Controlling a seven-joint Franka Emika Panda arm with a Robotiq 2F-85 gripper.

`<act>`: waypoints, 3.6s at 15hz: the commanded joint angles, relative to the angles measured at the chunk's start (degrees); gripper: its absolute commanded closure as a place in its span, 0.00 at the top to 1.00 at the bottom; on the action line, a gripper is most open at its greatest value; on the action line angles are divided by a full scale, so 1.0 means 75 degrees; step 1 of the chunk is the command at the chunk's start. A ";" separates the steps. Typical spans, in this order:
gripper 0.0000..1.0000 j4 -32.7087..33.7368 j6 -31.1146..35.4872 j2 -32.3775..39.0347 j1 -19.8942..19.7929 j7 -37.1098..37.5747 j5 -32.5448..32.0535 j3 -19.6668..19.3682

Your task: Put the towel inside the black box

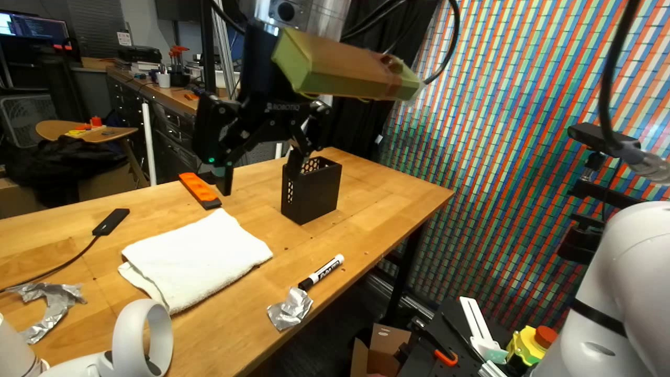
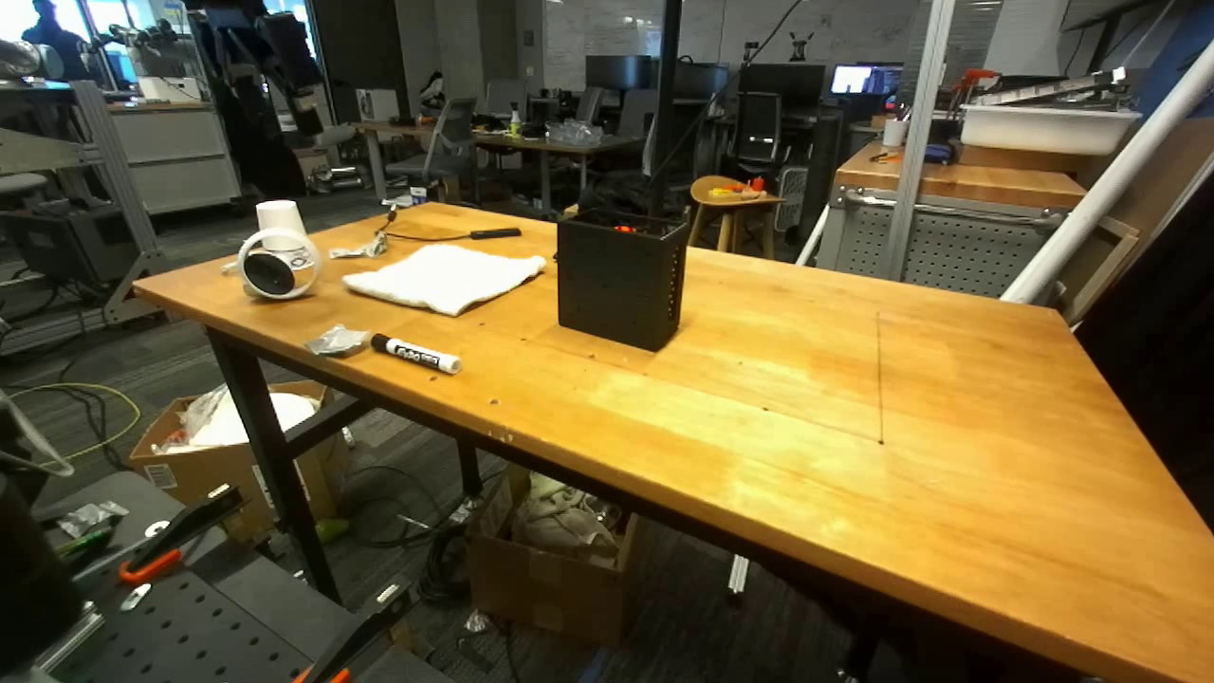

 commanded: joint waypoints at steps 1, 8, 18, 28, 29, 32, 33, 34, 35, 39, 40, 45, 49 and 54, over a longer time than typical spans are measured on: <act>1.00 0.1066 0.0572 0.1387 0.0020 -0.0290 -0.0509 0.0082; 1.00 0.2654 0.1674 0.3832 0.0112 -0.0332 -0.1790 0.0045; 1.00 0.3358 0.3600 0.6671 0.0469 -0.1927 -0.2551 -0.0859; 0.59 0.3541 0.4104 0.7862 0.0323 -0.3858 -0.2360 -0.1151; 0.51 0.3483 0.4091 0.7754 0.0298 -0.3914 -0.2345 -0.1158; 0.29 0.3360 0.3920 0.7361 0.0170 -0.4122 -0.2220 -0.1118; 0.20 0.3337 0.3853 0.7227 0.0127 -0.4163 -0.2167 -0.1105; 0.13 0.3314 0.3786 0.7073 0.0094 -0.4188 -0.2127 -0.1099; 0.05 0.3294 0.3673 0.6886 0.0067 -0.4201 -0.2103 -0.1110; 0.03 0.3337 0.3089 0.6216 -0.0108 -0.4284 -0.1946 -0.1208; 0.03 0.3372 0.2922 0.6062 -0.0199 -0.4367 -0.1870 -0.1238; 0.03 0.3795 0.2384 0.5498 -0.0857 -0.5282 -0.1358 -0.1697; 0.03 0.4387 0.1506 0.5456 -0.1291 -0.5766 -0.1535 -0.2303; 0.03 0.4339 0.0936 0.5378 -0.1615 -0.5945 -0.2227 -0.2879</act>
